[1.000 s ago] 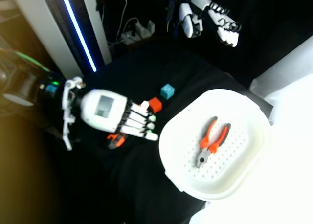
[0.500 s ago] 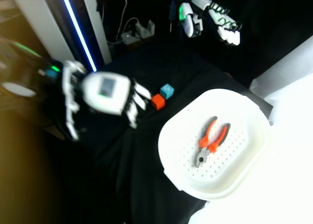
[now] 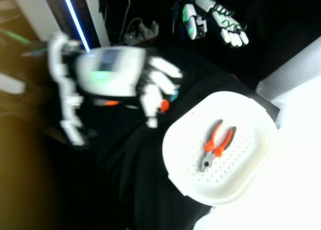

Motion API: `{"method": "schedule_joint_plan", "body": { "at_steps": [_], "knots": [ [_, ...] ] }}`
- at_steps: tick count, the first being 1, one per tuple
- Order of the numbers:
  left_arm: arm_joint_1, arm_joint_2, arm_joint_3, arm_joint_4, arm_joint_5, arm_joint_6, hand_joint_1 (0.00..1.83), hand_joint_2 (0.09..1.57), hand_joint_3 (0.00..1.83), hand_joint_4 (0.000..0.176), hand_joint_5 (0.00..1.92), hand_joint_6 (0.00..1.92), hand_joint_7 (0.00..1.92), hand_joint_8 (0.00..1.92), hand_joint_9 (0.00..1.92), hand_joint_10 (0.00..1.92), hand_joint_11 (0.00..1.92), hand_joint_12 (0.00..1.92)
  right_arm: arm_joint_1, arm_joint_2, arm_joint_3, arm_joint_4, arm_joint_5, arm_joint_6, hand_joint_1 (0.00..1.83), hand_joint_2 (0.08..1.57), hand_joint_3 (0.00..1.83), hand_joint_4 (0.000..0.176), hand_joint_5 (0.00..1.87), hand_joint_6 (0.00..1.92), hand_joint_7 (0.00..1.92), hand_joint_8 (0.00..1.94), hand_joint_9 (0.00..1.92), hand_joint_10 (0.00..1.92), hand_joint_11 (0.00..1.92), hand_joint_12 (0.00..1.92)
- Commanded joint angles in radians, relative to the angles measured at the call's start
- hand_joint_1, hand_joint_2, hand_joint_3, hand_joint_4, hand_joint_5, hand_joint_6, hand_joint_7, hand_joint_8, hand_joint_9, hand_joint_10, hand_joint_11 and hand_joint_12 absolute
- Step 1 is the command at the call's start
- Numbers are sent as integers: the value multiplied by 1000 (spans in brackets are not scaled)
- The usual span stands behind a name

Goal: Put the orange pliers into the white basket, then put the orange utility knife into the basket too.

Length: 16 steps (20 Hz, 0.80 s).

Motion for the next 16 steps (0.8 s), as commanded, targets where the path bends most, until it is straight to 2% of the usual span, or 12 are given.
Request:
{"method": "schedule_joint_plan", "body": {
  "at_steps": [1,4,5,6,7,8,9,10,12,14,15,16],
  "knots": [
    [-9,-6,8,31,-103,-11,215,1460,0,64,192,9,214,6,150,7,0,124,26,-20,34,2,30,-3,1295,1273,2,109,946,1921,1181,1941,1316,1921,1429,1921],
    [-11,-13,17,36,-92,-20,204,1463,0,74,184,4,196,0,131,1,0,124,64,-142,164,2,-84,-3,1276,1246,0,109,881,1921,938,1941,1121,1921,1256,1921],
    [-13,-16,22,39,-84,-26,177,1456,0,76,183,3,204,2,133,2,0,178,70,-186,212,3,-137,-3,1356,1226,0,56,873,1921,997,1941,1138,1921,1263,1921],
    [-18,-20,26,39,-72,-31,174,1459,1,66,186,4,209,4,130,0,0,186,71,-216,246,4,-177,-3,1286,1245,2,49,804,1921,946,1941,1083,1921,1211,1921],
    [-21,-23,29,40,-65,-32,179,1454,0,63,186,3,212,4,126,2,0,149,71,-235,269,4,-204,-3,1038,1335,18,0,603,1740,711,1941,838,1921,966,1921],
    [-23,-24,30,42,-61,-34,178,1454,0,51,183,2,215,5,123,1,0,142,71,-251,289,15,-222,-3,1023,1382,5,0,467,1727,599,1733,389,1661,329,1919],
    [-23,-25,30,43,-61,-39,183,1465,4,42,185,3,214,4,119,0,0,141,71,-253,294,33,-226,-3,741,1281,0,36,195,755,281,847,170,944,65,1348],
    [-23,-26,30,43,-62,-41,193,1466,2,29,184,2,217,4,126,3,0,169,71,-253,294,37,-228,-3,575,1242,0,57,120,298,175,301,75,442,12,820],
    [-23,-28,31,43,-65,-42,194,1470,2,38,187,3,211,1,126,2,0,220,70,-253,294,41,-229,-3,417,1242,6,71,9,22,15,17,8,30,0,117],
    [-23,-29,31,43,-68,-42,212,1472,1,39,199,7,214,1,135,5,0,180,70,-251,282,44,-226,-2,355,1182,0,75,0,0,0,0,0,0,0,4],
    [-23,-28,32,42,-69,-43,215,1467,0,46,197,6,209,0,136,5,0,170,71,-236,266,44,-210,-2,333,1153,0,112,0,0,0,0,0,0,0,0],
    [-23,-28,32,42,-68,-43,211,1472,0,40,194,4,218,3,144,8,0,221,71,-212,245,44,-190,-2,305,1129,0,112,0,0,0,0,0,0,0,0]
  ]
}}
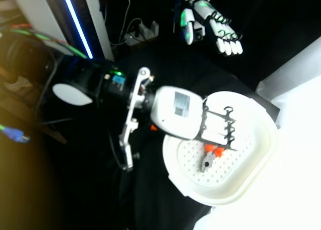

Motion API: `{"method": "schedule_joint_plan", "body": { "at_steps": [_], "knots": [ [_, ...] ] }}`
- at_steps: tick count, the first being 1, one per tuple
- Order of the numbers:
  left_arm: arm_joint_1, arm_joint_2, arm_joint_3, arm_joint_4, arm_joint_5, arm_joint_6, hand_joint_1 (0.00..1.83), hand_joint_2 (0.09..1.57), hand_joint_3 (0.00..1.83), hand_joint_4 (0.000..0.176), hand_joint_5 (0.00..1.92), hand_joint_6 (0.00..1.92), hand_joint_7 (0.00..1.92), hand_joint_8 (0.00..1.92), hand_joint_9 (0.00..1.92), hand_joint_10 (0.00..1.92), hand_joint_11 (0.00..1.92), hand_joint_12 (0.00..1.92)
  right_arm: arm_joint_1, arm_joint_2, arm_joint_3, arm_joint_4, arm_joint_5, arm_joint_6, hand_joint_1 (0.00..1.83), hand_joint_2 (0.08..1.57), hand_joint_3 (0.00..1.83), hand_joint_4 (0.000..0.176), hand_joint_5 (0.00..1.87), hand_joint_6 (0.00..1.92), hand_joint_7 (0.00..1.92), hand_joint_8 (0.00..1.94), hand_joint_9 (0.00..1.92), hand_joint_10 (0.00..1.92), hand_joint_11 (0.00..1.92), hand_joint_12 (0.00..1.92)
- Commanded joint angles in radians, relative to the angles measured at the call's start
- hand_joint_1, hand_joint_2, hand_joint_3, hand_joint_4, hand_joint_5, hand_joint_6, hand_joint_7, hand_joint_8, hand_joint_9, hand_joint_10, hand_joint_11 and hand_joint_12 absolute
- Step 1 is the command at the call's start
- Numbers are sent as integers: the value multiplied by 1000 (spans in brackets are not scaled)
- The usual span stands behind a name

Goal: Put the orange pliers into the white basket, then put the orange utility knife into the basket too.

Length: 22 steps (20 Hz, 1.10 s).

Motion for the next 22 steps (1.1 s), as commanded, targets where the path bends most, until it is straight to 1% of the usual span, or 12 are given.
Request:
{"method": "schedule_joint_plan", "body": {
  "at_steps": [1,2,4,6,8,11,13,14,16,17,19,22],
  "knots": [
    [-9,-3,6,20,-127,-6,204,1473,1,42,190,3,222,3,155,11,0,274,20,20,-12,3,167,0,300,1126,0,98,0,0,0,0,0,0,0,0],
    [-9,-2,5,20,-127,-6,189,1474,1,55,173,4,210,4,144,6,0,218,20,42,-34,3,188,0,295,1139,0,78,0,0,0,0,0,0,0,0],
    [-9,4,4,18,-128,-6,187,1471,0,60,155,3,191,3,143,4,0,182,20,118,-107,3,256,0,344,1127,0,101,0,0,0,0,0,0,0,0],
    [-9,11,1,17,-136,-6,156,1433,0,93,136,0,163,0,129,0,0,103,19,199,-195,3,346,0,272,1148,0,67,0,0,0,0,0,0,0,0],
    [-9,20,-3,15,-143,-6,133,1413,0,91,107,0,114,0,109,0,0,86,8,281,-284,0,438,0,153,1165,6,64,0,0,0,0,0,0,0,0],
    [-6,35,-14,7,-167,-5,146,1392,0,95,47,0,57,0,54,0,0,0,-54,390,-387,-4,563,0,37,1148,0,165,0,0,0,0,0,0,0,0],
    [-3,44,-18,2,-182,-3,161,1396,0,76,13,0,24,0,40,0,0,0,-133,457,-450,19,670,0,66,1159,3,176,0,0,0,0,0,0,0,0],
    [2,50,-22,-4,-193,-2,184,1394,0,62,2,0,4,0,13,0,0,0,-188,488,-479,46,732,0,103,1164,3,146,0,0,0,0,0,0,0,0],
    [8,58,-27,-12,-213,-1,238,1358,0,70,0,0,0,0,0,0,0,0,-291,535,-526,100,844,3,201,1163,0,136,0,0,0,0,0,0,0,0],
    [11,61,-29,-14,-224,-1,265,1342,0,75,0,0,0,0,0,0,0,0,-359,561,-553,140,927,13,235,1153,0,100,0,0,0,0,0,0,0,0],
    [14,69,-35,-14,-243,0,262,1316,0,103,0,0,0,0,0,0,0,0,-456,595,-586,184,1042,40,253,1146,0,120,0,0,0,0,0,0,0,0],
    [25,82,-45,-16,-274,1,226,1333,0,97,0,0,0,0,0,0,0,0,-586,648,-641,253,1204,48,292,1161,2,90,0,0,0,0,0,0,0,0]
  ]
}}
